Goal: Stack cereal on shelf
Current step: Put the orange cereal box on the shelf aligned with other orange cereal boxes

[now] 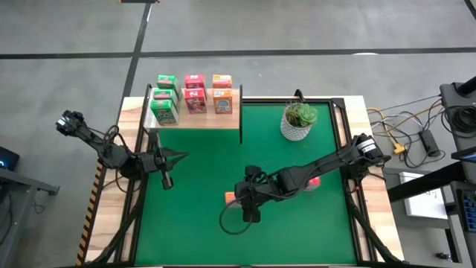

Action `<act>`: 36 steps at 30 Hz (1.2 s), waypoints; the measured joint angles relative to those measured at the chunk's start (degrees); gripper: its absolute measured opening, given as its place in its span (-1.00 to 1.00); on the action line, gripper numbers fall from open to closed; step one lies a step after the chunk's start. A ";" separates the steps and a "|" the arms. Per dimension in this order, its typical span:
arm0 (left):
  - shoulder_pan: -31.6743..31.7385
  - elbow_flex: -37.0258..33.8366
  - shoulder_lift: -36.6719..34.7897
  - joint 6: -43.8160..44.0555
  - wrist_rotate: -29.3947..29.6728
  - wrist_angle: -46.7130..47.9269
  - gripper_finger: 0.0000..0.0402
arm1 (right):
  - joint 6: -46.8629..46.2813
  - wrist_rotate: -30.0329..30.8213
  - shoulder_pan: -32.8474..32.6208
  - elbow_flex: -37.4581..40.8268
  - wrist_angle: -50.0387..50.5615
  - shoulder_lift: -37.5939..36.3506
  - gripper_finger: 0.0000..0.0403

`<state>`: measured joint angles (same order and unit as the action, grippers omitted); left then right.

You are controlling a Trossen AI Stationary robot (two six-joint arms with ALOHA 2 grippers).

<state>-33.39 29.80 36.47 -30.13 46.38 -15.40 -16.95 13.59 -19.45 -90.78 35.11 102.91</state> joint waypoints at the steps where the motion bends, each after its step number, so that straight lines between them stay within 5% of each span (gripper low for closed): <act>1: 0.00 0.00 0.04 0.00 0.01 0.00 -1.00 | -0.31 0.01 0.03 0.00 0.02 0.00 0.13; 9: 0.00 0.00 0.07 0.00 0.01 -0.02 -1.00 | 0.48 -0.51 0.10 0.13 0.26 1.62 0.56; 14: 0.00 0.00 0.13 0.00 -0.01 -0.02 -1.00 | 1.46 -0.50 0.24 0.18 0.17 3.61 0.66; 36: 0.00 0.00 0.30 0.00 -0.01 0.01 -1.00 | 1.55 -0.51 0.34 0.28 -0.02 4.50 -0.06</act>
<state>-33.39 29.80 36.77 -30.13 46.37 -15.38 -15.40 13.08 -19.11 -90.50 35.09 107.42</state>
